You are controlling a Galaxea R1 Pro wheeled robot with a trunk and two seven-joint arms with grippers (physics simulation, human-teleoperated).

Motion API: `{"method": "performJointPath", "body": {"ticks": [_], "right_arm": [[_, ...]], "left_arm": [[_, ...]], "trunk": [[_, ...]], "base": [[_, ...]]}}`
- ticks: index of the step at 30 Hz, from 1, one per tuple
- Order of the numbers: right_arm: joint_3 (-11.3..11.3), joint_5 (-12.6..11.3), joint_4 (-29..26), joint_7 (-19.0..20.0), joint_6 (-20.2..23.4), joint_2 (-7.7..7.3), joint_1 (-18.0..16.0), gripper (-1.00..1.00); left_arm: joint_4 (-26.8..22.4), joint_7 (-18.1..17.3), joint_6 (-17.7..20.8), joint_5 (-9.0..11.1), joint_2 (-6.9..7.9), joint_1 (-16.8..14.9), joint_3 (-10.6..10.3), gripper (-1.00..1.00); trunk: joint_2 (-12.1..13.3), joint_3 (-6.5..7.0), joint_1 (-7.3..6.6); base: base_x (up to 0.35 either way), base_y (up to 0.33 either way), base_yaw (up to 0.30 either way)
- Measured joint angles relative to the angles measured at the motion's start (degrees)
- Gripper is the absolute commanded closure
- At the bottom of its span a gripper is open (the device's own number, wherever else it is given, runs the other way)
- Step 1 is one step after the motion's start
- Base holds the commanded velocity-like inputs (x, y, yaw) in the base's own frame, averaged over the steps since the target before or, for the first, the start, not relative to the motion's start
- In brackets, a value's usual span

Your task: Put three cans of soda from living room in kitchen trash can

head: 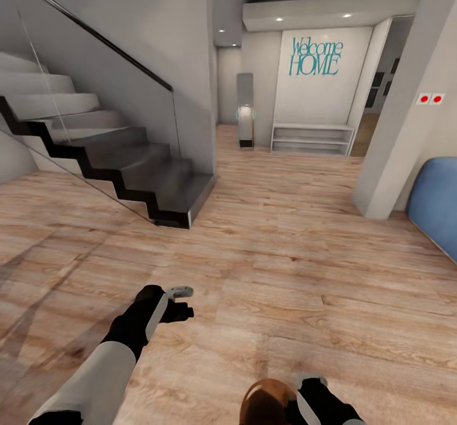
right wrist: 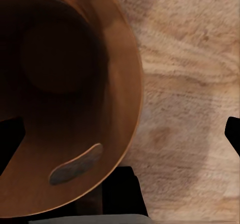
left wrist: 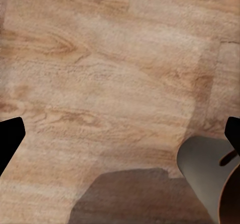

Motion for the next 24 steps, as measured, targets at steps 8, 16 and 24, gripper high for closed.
{"method": "performJointPath", "body": {"ticks": [8, 16, 24], "right_arm": [[0.0, 0.0, 0.2, 0.0, 0.0, -0.14, 0.0, -1.0], [-0.1, 0.0, 0.3, 0.0, 0.0, -0.33, 0.0, -1.0], [-0.2, -0.1, 0.3, 0.0, -0.1, -0.35, 0.0, -1.0]], "left_arm": [[0.0, 0.0, 0.0, 0.0, 0.0, 0.0, 0.0, -1.0], [0.0, 0.0, 0.0, 0.0, 0.0, 0.0, 0.0, -1.0], [0.0, 0.0, 0.0, 0.0, 0.0, 0.0, -0.1, -1.0]], "trunk": [[-3.2, -1.44, 1.76], [-6.4, -2.87, 3.51], [-7.2, -3.24, 3.96]], "base": [[0.0, 0.0, 0.0], [0.0, 0.0, 0.0], [0.0, 0.0, 0.0]]}}
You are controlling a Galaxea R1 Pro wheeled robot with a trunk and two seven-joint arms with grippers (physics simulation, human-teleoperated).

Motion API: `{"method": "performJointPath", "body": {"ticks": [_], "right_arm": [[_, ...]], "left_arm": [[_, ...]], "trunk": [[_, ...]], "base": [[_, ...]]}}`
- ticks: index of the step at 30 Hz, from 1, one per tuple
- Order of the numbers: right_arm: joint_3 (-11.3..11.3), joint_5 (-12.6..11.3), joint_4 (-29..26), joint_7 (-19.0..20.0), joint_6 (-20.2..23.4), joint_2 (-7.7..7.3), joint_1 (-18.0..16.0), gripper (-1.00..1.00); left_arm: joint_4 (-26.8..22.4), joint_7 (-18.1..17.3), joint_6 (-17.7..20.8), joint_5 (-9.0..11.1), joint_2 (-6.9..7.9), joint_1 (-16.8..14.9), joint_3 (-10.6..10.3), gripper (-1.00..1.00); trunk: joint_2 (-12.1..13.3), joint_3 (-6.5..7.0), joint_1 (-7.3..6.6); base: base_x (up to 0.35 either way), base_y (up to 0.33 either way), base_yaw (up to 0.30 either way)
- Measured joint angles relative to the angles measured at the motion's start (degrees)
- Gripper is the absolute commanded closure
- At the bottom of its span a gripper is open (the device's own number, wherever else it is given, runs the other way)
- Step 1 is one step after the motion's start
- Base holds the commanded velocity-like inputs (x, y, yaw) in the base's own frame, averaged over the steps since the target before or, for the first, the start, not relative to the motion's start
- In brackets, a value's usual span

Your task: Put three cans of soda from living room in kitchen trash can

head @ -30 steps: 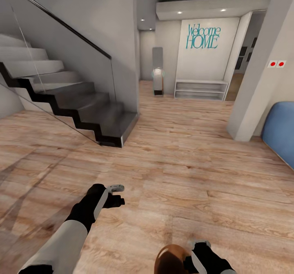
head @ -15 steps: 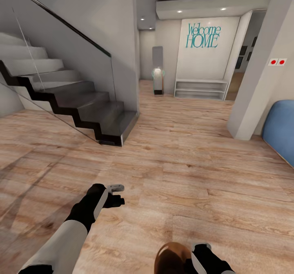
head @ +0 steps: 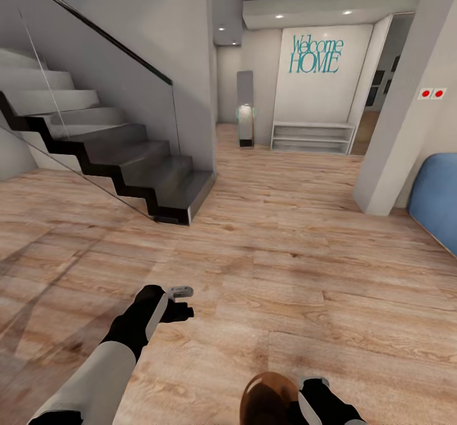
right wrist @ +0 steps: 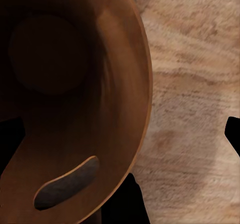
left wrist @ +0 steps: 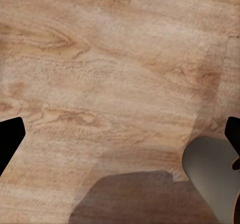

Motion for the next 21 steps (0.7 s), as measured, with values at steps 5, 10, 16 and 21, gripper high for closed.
{"method": "performJointPath", "body": {"ticks": [5, 10, 16, 21], "right_arm": [[-0.2, 0.0, 0.0, 0.0, -1.0, 0.0, 0.0, -1.0], [-0.6, 0.1, -0.1, 0.0, -1.2, -0.16, -1.4, -1.0], [-0.8, 0.1, -0.1, -0.3, -0.9, -1.08, -4.1, -1.0], [-0.9, 0.1, 0.0, -0.5, -0.7, -1.86, -4.9, -1.0]], "left_arm": [[0.0, 0.0, 0.0, 0.1, 0.0, 0.0, 0.0, -1.0], [0.0, 0.0, 0.0, 0.1, 0.0, 0.0, -0.1, -1.0], [-0.1, 0.0, 0.0, 0.1, 0.0, 0.0, -0.1, -1.0], [-0.1, 0.0, 0.0, 0.1, 0.0, 0.0, -0.1, -1.0]], "trunk": [[0.0, 0.0, 0.0], [0.0, 0.0, 0.0], [0.0, 0.0, 0.0], [0.0, 0.0, 0.0]], "base": [[0.0, 0.0, 0.0], [0.0, 0.0, 0.0], [0.0, 0.0, 0.0], [0.0, 0.0, 0.0]]}}
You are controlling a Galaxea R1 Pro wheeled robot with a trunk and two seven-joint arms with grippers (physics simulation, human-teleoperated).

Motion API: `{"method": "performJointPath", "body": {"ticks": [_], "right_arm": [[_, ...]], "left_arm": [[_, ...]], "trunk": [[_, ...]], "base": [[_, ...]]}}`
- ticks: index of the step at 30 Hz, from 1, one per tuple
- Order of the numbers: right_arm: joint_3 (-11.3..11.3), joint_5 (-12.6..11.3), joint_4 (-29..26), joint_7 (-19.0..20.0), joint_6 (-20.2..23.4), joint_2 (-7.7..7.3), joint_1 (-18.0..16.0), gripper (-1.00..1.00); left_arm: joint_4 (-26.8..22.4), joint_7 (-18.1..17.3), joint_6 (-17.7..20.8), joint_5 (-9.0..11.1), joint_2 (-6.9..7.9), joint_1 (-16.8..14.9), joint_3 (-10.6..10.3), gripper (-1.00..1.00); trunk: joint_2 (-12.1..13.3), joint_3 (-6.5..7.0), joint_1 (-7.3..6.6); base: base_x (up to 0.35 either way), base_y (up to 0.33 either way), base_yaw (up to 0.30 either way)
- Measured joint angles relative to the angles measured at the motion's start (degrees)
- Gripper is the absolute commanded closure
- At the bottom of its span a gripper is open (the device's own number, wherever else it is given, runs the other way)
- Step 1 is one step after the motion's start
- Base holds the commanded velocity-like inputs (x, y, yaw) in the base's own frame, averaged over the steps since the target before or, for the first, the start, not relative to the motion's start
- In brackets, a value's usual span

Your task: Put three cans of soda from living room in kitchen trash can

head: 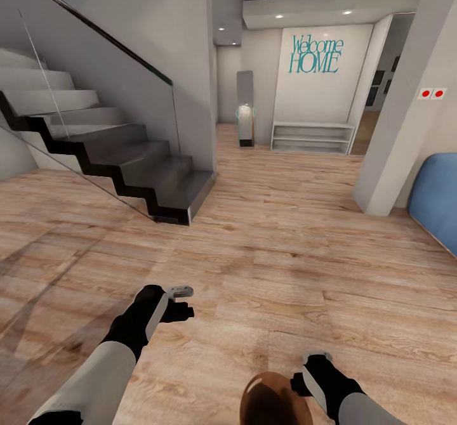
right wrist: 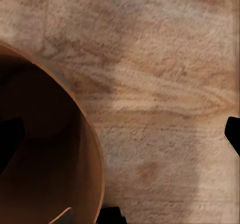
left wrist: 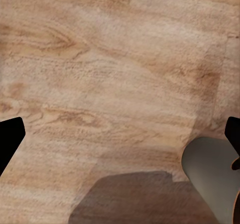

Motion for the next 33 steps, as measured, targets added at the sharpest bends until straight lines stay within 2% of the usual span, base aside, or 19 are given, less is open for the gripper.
{"method": "performJointPath", "body": {"ticks": [4, 16, 28, 33], "right_arm": [[0.0, 0.0, 0.0, 0.0, 0.0, -0.23, -0.2, -1.0], [-0.1, -0.1, 1.3, -0.1, 0.1, -0.45, -0.3, -1.0], [-0.7, -0.1, 2.9, -0.1, 0.0, -0.46, -0.3, -1.0], [-1.1, -0.1, 3.0, -0.1, 0.0, -0.46, -0.3, -1.0]], "left_arm": [[0.0, 0.0, 0.0, 0.0, 0.0, 0.0, 0.0, -1.0], [-0.1, 0.0, -0.1, 0.0, 0.0, 0.0, -0.1, -1.0], [-0.1, -0.1, -0.1, 0.0, 0.0, 0.0, -0.1, -1.0], [-0.1, -0.1, -0.1, 0.0, 0.0, 0.0, -0.1, -1.0]], "trunk": [[0.0, 0.0, 0.0], [-4.8, -2.15, 2.63], [-4.8, -2.15, 2.64], [-6.8, -3.05, 3.73]], "base": [[0.0, 0.0, 0.0], [0.0, 0.0, 0.0], [0.0, 0.0, 0.0], [0.0, 0.0, 0.0]]}}
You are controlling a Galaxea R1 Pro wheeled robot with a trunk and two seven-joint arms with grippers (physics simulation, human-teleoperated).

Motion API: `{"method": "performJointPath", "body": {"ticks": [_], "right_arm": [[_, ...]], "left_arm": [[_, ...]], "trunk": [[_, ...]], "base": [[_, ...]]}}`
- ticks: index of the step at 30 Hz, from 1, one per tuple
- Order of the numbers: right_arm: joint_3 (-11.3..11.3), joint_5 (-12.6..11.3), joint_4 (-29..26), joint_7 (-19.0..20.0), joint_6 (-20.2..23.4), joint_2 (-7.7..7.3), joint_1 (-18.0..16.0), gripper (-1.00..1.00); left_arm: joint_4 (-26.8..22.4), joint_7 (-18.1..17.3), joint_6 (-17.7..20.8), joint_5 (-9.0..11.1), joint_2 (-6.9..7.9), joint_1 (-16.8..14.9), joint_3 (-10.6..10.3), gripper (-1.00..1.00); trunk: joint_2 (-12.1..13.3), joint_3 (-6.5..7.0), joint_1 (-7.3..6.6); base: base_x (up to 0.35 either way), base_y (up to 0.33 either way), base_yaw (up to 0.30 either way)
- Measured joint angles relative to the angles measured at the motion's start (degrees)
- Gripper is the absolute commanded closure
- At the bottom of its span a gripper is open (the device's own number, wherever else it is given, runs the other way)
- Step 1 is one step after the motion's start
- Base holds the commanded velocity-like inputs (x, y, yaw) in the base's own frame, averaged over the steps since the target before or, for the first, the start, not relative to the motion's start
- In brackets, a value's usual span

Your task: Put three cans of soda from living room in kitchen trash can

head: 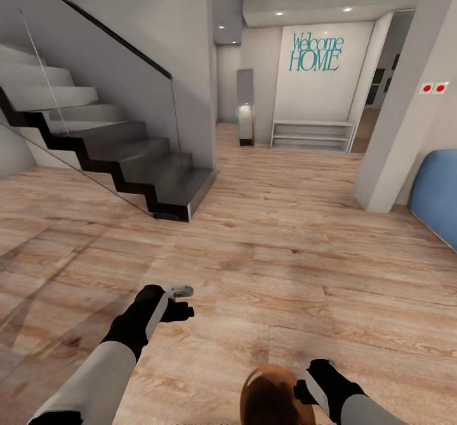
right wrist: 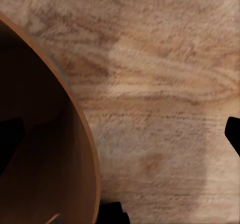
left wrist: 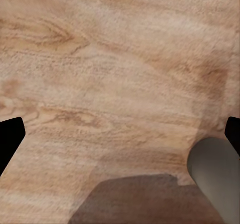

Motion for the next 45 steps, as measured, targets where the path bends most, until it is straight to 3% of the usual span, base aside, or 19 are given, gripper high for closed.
{"method": "performJointPath", "body": {"ticks": [20, 25, 40, 45], "right_arm": [[-0.6, 0.0, 1.0, 0.0, 0.1, 0.32, 0.0, -1.0], [-0.6, 0.0, 1.4, 0.0, 0.1, 0.41, 0.0, -1.0], [-0.6, 0.0, 1.6, 0.0, 0.1, 0.44, 0.0, -1.0], [-0.6, 0.0, 1.6, 0.0, 0.1, 0.44, 0.0, -1.0]], "left_arm": [[0.0, 0.0, 0.0, 0.0, 0.0, 0.0, 0.0, -1.0], [0.0, 0.0, 0.0, 0.0, 0.0, 0.0, 0.0, -1.0], [0.0, 0.0, 0.0, 0.0, -0.05, 0.0, 0.0, -1.0], [0.0, 0.0, 0.0, 0.0, -0.04, 0.0, 0.0, -1.0]], "trunk": [[-0.8, -0.36, 0.45], [-2.8, -1.26, 1.54], [-2.8, -1.26, 1.54], [-4.8, -2.15, 2.64]], "base": [[0.0, 0.0, 0.0], [0.0, 0.0, 0.0], [0.0, 0.0, 0.0], [0.0, 0.0, 0.0]]}}
